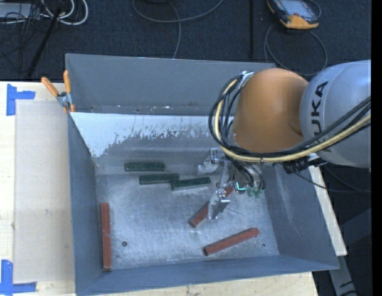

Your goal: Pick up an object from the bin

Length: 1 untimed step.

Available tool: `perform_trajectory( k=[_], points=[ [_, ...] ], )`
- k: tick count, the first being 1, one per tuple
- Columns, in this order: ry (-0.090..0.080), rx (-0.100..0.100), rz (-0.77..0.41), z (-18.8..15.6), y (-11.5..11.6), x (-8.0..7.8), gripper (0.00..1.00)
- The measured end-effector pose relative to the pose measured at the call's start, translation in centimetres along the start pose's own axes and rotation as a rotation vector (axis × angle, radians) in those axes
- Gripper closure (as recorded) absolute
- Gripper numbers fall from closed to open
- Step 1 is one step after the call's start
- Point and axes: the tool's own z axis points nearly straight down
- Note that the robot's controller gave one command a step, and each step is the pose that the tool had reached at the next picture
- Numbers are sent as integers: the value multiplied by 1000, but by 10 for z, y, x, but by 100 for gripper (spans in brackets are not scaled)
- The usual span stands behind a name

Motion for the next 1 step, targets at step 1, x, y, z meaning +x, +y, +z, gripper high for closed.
perform_trajectory(
  k=[1],
  points=[
    [-8,-1,1,-4,0,-2,0]
  ],
)
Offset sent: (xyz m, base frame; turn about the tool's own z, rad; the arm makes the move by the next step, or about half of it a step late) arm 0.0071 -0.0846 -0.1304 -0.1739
